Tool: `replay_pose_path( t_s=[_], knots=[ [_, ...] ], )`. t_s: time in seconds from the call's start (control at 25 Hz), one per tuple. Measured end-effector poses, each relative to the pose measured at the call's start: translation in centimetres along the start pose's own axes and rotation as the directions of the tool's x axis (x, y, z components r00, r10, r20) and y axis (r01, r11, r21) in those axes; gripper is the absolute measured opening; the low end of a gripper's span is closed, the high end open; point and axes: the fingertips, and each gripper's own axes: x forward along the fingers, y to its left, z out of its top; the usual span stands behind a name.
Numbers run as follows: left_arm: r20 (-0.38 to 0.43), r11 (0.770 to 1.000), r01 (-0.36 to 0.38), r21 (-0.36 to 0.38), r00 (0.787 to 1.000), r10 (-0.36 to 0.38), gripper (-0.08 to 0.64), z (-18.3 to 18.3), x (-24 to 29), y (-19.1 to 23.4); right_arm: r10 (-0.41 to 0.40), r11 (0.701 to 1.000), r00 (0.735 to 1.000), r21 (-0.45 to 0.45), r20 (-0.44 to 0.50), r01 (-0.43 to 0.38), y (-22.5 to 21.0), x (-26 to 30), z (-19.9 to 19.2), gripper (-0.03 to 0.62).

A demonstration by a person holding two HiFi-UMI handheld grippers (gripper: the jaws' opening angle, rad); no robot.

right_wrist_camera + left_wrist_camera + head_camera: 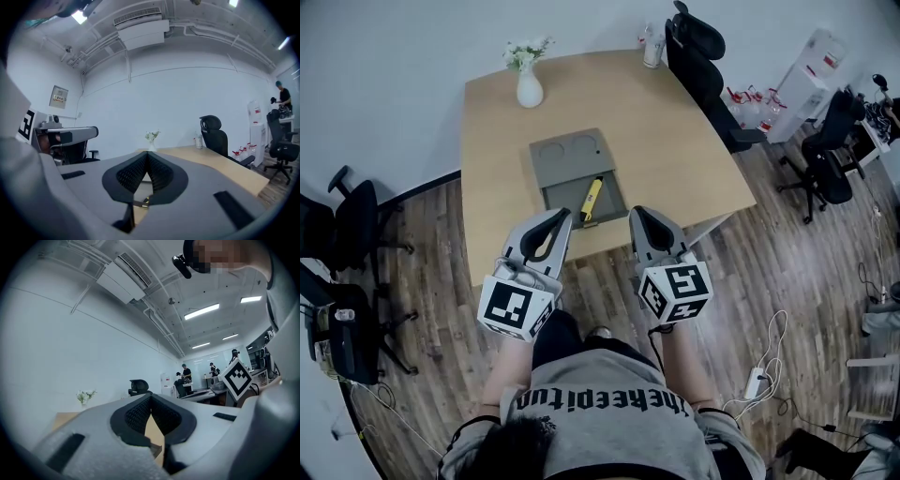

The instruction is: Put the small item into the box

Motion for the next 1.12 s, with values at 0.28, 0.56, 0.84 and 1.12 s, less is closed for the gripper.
replay_pose_path(
  t_s=[0.28,0.56,0.84,1.12],
  knots=[
    [0.01,1.0,-0.017,0.023,1.0,0.017,0.015,1.0,-0.7,-0.4,0.001,1.0,1.0,-0.01,0.023,-0.001,0.4,-1.4,0.7,0.006],
    [0.026,1.0,-0.01,0.025,1.0,0.009,0.015,1.5,-1.5,0.4,-0.012,1.0,0.999,-0.026,0.042,0.013,1.4,-2.0,1.3,0.006],
    [0.017,0.999,0.023,0.022,1.0,-0.024,0.015,1.5,-3.7,1.4,-0.029,0.999,0.998,-0.015,0.062,0.03,4.1,-2.2,1.8,0.006],
    [0.023,0.999,0.046,0.005,0.999,-0.046,0.017,1.7,-6.5,2.5,-0.064,0.998,0.995,-0.021,0.073,0.066,7.3,-3.1,1.7,0.006]
  ],
)
